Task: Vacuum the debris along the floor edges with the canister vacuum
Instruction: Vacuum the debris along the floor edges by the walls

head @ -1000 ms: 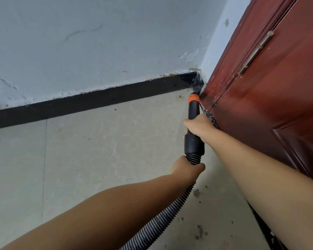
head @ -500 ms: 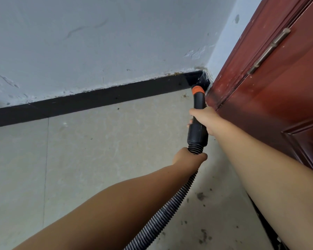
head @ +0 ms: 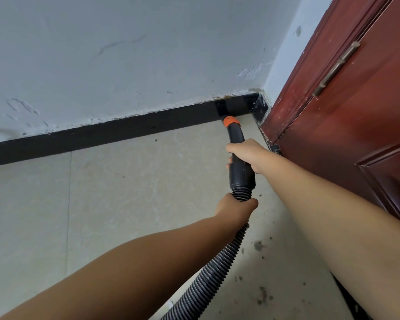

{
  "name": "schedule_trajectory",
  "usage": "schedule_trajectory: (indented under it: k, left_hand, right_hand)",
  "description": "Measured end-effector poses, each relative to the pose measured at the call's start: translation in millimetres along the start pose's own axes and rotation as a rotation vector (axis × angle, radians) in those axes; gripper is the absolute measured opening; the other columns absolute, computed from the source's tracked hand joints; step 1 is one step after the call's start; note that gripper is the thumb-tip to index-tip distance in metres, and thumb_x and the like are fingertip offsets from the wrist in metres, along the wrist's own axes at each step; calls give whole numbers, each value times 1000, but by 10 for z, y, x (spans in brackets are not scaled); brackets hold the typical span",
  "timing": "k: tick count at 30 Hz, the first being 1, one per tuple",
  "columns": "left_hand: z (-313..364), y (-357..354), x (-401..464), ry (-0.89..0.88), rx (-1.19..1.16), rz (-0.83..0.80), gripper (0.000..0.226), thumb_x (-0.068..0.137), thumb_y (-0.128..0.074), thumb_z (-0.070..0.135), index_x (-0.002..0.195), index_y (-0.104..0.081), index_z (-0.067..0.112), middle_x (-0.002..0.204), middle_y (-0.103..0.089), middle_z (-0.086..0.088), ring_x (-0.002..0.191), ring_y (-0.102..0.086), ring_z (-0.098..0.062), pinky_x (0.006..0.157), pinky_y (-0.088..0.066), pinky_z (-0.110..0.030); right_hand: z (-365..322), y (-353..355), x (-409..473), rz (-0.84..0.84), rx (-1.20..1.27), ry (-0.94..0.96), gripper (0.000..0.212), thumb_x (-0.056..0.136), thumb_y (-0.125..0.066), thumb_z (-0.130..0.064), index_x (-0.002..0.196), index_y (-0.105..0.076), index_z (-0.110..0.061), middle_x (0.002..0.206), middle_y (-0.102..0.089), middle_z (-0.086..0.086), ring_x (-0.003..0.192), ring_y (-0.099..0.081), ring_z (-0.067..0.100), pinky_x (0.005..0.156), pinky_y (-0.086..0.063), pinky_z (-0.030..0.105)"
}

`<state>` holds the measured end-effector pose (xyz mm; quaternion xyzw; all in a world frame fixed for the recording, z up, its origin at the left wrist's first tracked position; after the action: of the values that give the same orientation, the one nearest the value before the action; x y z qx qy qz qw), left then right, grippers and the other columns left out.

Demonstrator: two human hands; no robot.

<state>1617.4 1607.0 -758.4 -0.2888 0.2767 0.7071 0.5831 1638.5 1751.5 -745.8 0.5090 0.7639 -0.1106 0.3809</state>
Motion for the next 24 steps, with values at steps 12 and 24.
schedule_trajectory:
  k: [12,24]
  left_hand:
    - [3,-300,-164,23,24,-124,21,80,-62,23,87,-49,8,67,-51,-6,51,-51,-20,62,-51,-32]
    - [100,-243,-427,34,-12,-178,22,86,-62,22,92,-50,4,70,-53,-8,55,-54,-22,65,-52,-33]
  right_hand:
    - [195,385,-152,63,-24,-52,10,84,-62,-8,89,-54,-6,56,-63,8,44,-64,21,45,-54,28]
    - [157,408,-392,108,-57,-50,12,87,-59,-7,95,-50,-6,70,-61,11,40,-63,20,43,-52,27]
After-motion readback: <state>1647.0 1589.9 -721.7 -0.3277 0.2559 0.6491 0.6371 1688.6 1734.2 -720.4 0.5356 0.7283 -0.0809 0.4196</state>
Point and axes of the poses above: each hand's wrist, its own x-axis towards the middle knuckle, its own y-axis out of the back of the hand, z = x × y, the point moved 1 cm from there along x, towards the middle knuckle
